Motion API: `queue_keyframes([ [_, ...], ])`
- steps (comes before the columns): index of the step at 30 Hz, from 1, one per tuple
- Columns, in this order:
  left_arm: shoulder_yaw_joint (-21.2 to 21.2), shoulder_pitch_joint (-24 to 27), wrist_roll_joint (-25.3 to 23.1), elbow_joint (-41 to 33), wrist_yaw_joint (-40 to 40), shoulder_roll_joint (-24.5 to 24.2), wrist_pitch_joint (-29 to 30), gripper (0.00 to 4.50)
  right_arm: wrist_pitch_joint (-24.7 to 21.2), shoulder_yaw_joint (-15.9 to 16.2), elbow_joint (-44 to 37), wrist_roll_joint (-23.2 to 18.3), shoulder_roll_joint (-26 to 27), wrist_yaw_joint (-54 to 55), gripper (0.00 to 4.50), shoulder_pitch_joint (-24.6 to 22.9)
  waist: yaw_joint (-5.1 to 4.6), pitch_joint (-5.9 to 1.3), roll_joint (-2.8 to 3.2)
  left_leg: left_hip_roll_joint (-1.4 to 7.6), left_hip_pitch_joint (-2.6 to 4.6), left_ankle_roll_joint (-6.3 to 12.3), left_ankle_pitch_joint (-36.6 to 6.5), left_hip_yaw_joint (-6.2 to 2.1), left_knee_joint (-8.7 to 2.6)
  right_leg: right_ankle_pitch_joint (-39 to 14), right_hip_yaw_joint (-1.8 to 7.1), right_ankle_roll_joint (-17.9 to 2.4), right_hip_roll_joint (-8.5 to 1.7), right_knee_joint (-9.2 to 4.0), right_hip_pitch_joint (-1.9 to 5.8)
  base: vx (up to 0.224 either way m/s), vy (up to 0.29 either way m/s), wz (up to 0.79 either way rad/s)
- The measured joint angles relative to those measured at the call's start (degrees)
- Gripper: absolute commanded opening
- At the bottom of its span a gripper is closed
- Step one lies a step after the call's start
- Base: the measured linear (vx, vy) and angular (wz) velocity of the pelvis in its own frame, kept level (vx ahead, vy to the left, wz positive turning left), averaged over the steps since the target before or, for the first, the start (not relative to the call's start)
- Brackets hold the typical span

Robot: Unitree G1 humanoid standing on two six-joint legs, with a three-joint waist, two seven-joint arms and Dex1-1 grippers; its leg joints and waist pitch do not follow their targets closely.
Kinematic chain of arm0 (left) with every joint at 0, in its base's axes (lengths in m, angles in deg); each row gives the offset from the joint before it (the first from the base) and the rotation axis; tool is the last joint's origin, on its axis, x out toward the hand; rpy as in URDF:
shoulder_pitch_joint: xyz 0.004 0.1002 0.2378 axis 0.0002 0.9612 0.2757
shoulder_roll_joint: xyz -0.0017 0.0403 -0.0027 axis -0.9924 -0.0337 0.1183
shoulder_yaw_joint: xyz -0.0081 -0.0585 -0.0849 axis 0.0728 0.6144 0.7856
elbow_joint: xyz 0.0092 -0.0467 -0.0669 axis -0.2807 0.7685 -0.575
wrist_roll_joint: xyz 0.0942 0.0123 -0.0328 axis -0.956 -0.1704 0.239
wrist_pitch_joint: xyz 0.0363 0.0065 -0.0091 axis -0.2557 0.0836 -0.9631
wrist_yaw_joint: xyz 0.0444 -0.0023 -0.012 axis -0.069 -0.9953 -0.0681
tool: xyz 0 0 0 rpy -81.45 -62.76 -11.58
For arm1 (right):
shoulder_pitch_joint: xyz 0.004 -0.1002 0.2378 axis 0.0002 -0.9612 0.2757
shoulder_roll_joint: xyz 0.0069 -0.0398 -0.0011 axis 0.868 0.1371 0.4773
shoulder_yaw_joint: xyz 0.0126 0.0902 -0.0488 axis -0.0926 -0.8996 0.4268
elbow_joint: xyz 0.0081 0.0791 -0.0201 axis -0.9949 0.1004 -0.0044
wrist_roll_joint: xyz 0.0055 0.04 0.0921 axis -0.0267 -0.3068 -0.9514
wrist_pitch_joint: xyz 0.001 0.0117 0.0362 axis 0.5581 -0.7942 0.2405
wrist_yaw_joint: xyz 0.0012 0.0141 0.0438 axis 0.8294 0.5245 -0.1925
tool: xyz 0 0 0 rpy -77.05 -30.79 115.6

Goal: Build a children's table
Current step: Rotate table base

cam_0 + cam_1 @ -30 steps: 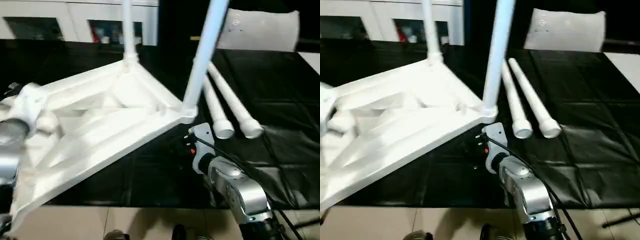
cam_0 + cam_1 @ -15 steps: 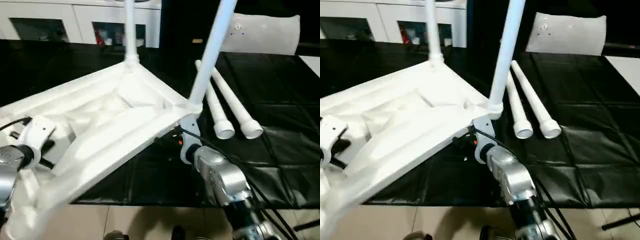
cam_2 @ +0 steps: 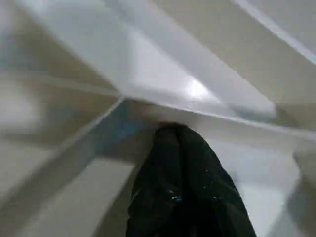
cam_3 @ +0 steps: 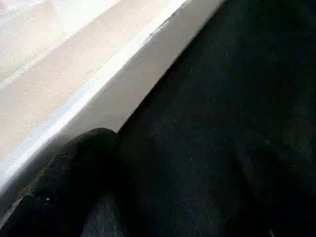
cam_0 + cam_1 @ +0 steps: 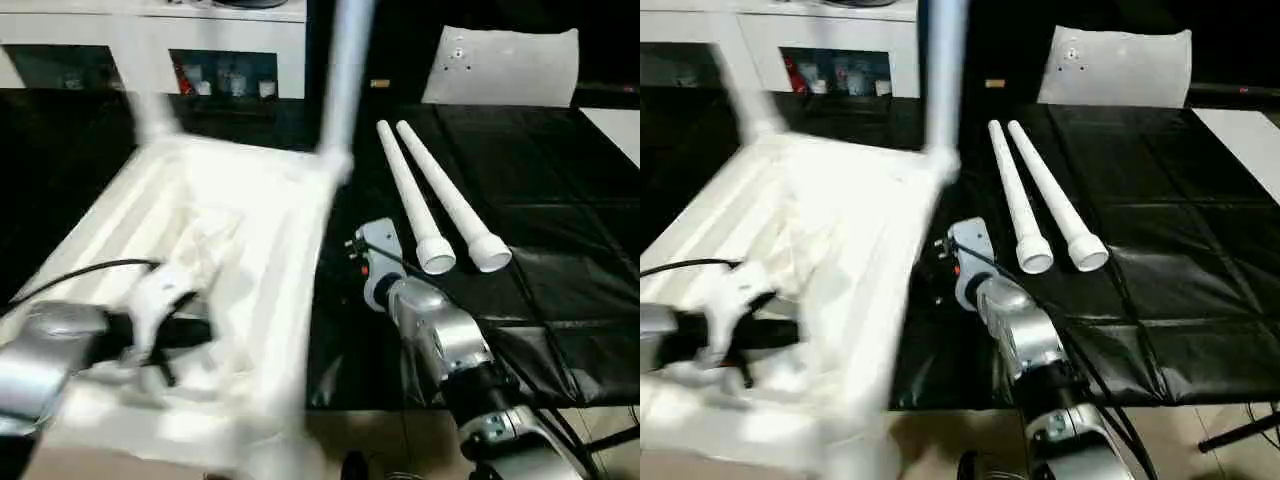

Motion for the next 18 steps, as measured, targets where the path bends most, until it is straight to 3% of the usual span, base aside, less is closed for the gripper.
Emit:
queue_keyframes([
  [3, -1.4, -4.8, -0.9, 5.4, -2.4, 4.0, -1.3, 0.02, 1.3, -0.9, 0.6, 0.6, -0.1, 0.7, 4.50, 0.4, 0.10, 0.04, 0.07, 0.00, -0.01, -0.03, 0.0, -0.01, 0.00, 0.0, -0.01, 0.0, 0.00, -0.01, -0.04, 0.000, 0.000, 0.00],
  [7, -2.1, -11.3, -5.6, 15.5, -10.4, 8.6, -8.9, 0.02, 2.6, -0.8, 0.8, 2.1, -0.7, 2.1, 4.50, 2.2, 0.05, 0.04, 0.06, 0.00, -0.15, -0.07, 0.1, -0.06, 0.06, 0.0, -0.03, 0.0, 0.03, -0.01, -0.05, 0.000, 0.000, 0.00],
  [10, -1.9, -15.0, -7.4, 18.7, -14.4, 8.8, -13.3, 0.02, 3.8, -0.6, 0.8, 2.4, -1.0, 2.4, 4.50, 2.3, -0.09, 0.02, 0.05, 0.00, -0.32, -0.08, 0.1, -0.11, 0.06, 0.0, -0.05, 0.0, 0.04, -0.02, -0.04, 0.000, 0.000, 0.00],
  [15, -1.4, -16.5, -8.0, 22.8, -17.9, 10.7, -18.1, 0.02, 4.4, -2.4, 0.8, 1.8, -1.8, 3.5, 4.50, 3.4, 0.07, 0.04, 0.07, 0.01, -0.82, -0.07, 0.1, -0.11, 0.05, 0.1, -0.06, -0.2, 0.03, -0.01, -0.43, 0.000, 0.000, 0.00],
  [18, -0.4, -16.5, -7.8, 23.2, -18.3, 12.3, -18.9, 0.02, 3.5, -3.2, 1.4, 3.9, -4.1, 8.2, 4.50, 8.5, 0.38, 0.07, 0.12, 0.00, -0.86, -0.08, 0.1, -0.08, 0.14, 0.3, -0.06, -0.4, 0.01, 0.03, -0.46, 0.000, 0.000, 0.00],
])
